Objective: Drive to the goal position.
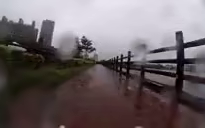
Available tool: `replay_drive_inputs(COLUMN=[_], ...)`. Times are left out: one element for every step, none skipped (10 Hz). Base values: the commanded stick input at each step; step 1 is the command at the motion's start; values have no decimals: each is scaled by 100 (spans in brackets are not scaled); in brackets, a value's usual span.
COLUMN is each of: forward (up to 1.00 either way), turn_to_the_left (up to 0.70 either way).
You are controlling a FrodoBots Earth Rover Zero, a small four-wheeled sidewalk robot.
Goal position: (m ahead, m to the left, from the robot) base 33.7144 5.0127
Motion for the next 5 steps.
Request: replay_drive_inputs(forward=[100, 100, 100, 100, 100], turn_to_the_left=[0, 0, 0, 0, 0])
